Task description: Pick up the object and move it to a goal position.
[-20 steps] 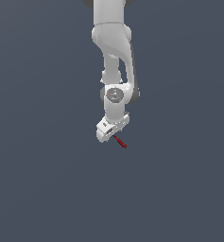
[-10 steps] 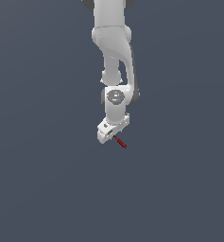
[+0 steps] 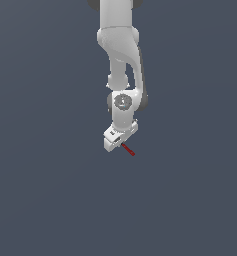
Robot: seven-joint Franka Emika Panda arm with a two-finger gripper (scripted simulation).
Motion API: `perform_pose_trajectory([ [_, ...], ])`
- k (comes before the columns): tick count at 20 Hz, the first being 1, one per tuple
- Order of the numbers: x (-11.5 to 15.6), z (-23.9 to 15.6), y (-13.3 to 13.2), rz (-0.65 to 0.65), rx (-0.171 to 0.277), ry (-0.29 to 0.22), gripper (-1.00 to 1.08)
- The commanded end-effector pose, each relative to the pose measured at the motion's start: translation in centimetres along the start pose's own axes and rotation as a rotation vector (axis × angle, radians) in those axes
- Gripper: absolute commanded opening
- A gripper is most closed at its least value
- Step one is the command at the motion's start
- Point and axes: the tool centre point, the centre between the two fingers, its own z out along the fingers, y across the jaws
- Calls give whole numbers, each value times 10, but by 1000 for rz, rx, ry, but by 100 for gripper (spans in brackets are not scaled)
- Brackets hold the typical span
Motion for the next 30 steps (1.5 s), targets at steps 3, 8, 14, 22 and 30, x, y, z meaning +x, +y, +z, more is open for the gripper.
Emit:
perform_pose_trajectory([
  [3, 5, -11, -1, -1, 1, 0, -100],
  [8, 15, -38, -2, -1, 1, 0, -100],
  [14, 34, -87, -4, 0, 1, -1, -100],
  [22, 65, -167, -6, 1, 2, -1, -100],
  [30, 97, -245, -6, 4, 2, -2, -100],
])
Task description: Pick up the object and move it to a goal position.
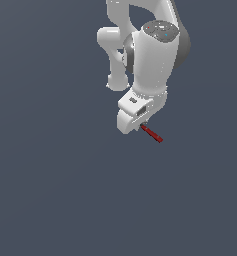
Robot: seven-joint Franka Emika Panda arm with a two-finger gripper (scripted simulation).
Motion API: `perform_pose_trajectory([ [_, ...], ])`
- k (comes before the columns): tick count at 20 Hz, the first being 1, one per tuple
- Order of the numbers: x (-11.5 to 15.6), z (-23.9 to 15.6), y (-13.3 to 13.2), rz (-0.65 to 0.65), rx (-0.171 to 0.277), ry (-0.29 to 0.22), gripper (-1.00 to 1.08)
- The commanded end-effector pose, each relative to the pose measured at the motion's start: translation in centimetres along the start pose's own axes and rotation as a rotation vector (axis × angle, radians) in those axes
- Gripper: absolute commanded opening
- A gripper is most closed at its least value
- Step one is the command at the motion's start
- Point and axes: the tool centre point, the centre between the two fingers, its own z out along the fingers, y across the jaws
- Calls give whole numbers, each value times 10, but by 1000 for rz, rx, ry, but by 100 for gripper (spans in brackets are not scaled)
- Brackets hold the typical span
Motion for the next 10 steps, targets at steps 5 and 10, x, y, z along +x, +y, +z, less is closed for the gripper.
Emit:
perform_pose_trajectory([
  [5, 25, -60, 0, 2, 0, -1, -100],
  [10, 39, -93, 1, 4, 0, -2, -100],
])
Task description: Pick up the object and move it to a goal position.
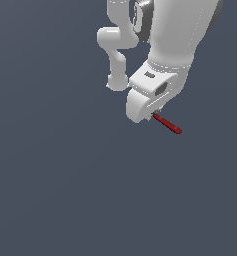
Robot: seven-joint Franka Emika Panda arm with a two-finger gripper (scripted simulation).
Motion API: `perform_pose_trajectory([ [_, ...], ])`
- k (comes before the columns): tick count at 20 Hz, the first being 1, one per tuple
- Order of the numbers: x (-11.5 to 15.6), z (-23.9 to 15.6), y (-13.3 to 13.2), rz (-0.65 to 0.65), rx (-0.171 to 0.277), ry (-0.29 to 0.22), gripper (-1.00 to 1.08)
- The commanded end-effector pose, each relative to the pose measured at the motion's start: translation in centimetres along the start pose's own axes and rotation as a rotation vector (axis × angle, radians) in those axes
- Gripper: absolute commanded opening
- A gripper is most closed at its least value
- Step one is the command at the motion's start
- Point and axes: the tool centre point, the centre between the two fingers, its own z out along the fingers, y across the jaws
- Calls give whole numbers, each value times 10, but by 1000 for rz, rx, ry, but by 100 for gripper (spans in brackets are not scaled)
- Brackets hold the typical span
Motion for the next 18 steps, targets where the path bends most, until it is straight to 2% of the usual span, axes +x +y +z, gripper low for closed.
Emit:
perform_pose_trajectory([
  [1, 6, -15, 0, 1, 0, -1, -100],
  [9, 19, -41, 2, 2, 0, -2, -100],
  [18, 22, -46, 3, 2, 0, -2, -100],
])
